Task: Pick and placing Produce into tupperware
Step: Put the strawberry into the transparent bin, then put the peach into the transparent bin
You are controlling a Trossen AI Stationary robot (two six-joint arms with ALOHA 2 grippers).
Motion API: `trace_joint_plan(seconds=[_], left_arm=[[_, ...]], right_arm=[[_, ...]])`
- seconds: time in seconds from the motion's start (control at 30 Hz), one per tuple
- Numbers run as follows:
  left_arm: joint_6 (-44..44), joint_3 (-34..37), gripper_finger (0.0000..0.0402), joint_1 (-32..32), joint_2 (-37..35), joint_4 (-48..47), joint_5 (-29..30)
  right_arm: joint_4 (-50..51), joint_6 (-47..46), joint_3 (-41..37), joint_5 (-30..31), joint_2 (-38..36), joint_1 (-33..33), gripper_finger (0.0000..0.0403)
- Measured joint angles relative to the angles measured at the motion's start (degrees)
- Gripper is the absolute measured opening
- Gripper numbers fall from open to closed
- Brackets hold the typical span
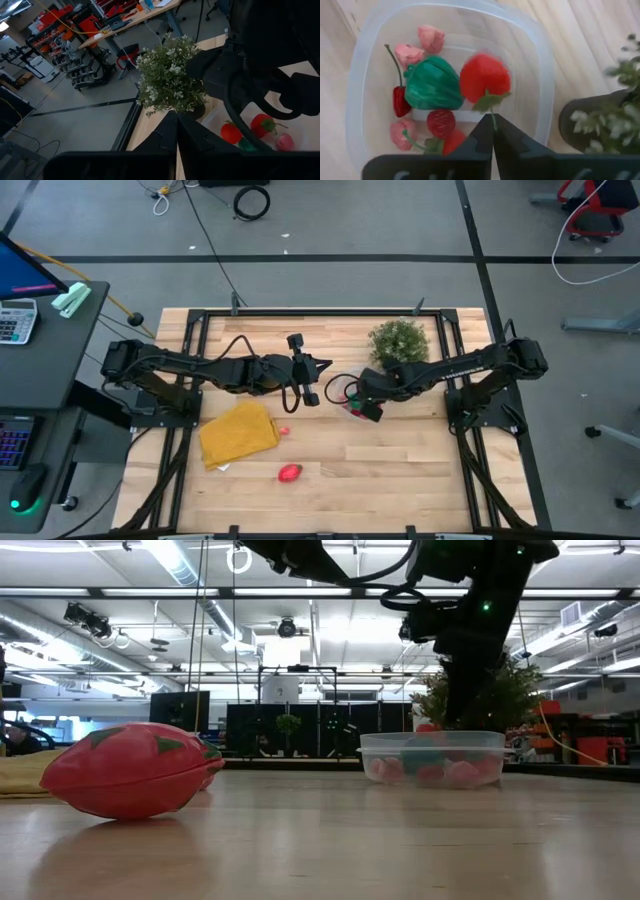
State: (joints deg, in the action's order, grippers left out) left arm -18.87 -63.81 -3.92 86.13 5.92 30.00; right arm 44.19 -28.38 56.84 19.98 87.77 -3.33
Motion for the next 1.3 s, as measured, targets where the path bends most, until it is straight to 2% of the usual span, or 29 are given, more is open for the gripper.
trace_joint_plan(seconds=[0.37,0.6,0.73,0.93,1.07,1.2,1.3], left_arm=[[0.2,0.0,0.0021,-1.0,0.0,-0.8,0.0],[2.4,0.0,0.0012,-5.3,0.0,-14.1,0.0],[12.2,0.0,0.0021,-7.8,0.0,-22.8,-0.1],[27.6,0.0,0.006,-10.7,0.0,-32.9,-1.8],[37.1,0.0,0.0095,-11.1,0.4,-39.7,-7.5],[47.0,0.0,0.0125,-11.1,3.0,-46.6,-8.5],[53.1,0.0,0.0139,-11.0,6.4,-48.3,-8.6]], right_arm=[[0.0,0.8,0.0,-1.5,0.0,-0.2,0.0068],[-2.1,-1.4,0.0,-0.9,-0.1,-3.7,0.0066],[-9.8,3.1,0.0,2.2,-0.1,-6.9,0.0064],[-20.0,14.1,0.0,2.5,-0.1,-10.0,0.0064],[-20.3,16.8,0.0,2.5,-0.1,-10.4,0.0064],[-20.4,18.5,0.0,2.5,-0.2,-10.2,0.0064],[-20.5,20.1,0.0,2.5,-0.2,-9.8,0.0064]])
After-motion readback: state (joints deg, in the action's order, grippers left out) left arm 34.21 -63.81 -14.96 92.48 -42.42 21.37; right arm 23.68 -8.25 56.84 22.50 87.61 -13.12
